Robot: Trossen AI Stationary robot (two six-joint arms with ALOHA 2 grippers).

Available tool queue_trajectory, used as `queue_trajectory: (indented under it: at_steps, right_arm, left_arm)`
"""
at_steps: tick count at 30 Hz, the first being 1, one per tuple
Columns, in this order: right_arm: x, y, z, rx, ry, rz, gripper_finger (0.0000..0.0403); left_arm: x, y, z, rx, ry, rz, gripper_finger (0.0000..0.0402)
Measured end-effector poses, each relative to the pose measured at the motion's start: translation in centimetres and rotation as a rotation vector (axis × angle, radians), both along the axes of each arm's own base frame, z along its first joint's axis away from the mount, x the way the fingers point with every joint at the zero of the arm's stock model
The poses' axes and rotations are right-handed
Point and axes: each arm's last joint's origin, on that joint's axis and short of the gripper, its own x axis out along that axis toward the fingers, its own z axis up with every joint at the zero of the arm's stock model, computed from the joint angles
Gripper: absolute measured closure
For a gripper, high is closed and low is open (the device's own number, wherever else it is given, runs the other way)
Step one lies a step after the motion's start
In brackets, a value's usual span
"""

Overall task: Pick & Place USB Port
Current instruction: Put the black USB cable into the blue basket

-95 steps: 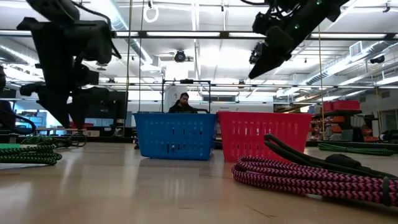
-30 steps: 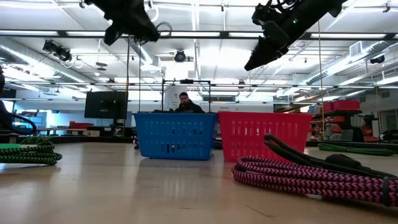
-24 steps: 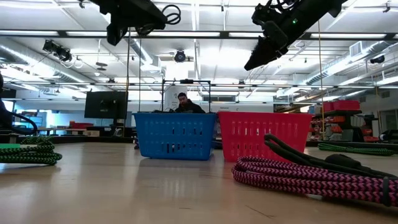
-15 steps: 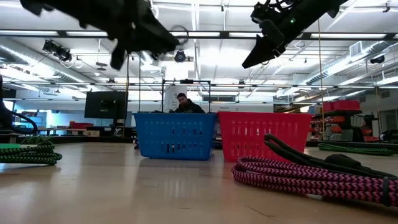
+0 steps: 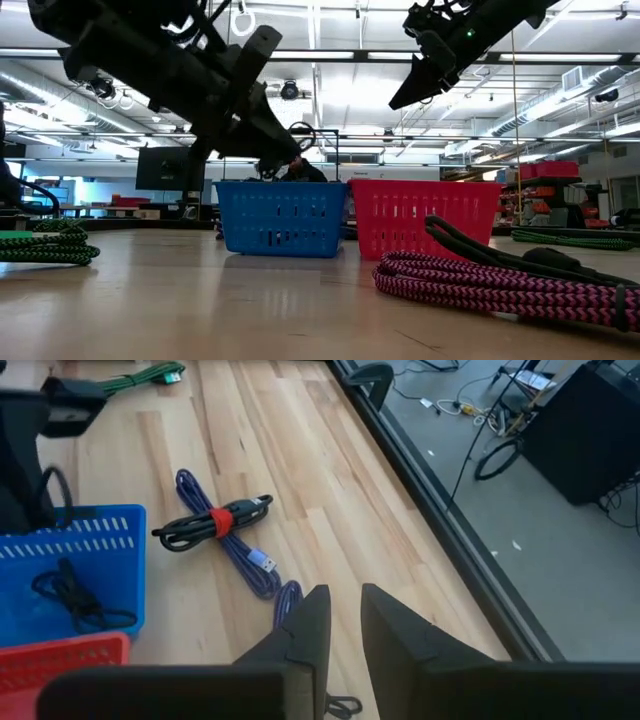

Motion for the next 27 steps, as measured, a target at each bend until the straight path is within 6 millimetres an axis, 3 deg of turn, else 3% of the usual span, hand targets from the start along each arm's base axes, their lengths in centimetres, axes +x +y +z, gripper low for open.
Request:
queue_trajectory:
  at_steps: [15, 27]
  right_arm:
    - [0.04, -0.01, 0.06, -0.004, -0.006, 0.002, 0.0341]
    - [0.06, -0.01, 0.08, 0.001, -0.012, -0.002, 0.0341]
  left_arm:
    - [0.22, -0.16, -1.06, -0.019, 0.038, -0.037, 0.0361]
    - [0.26, -0.34, -1.12, -0.065, 0.043, -0.088, 0.0262]
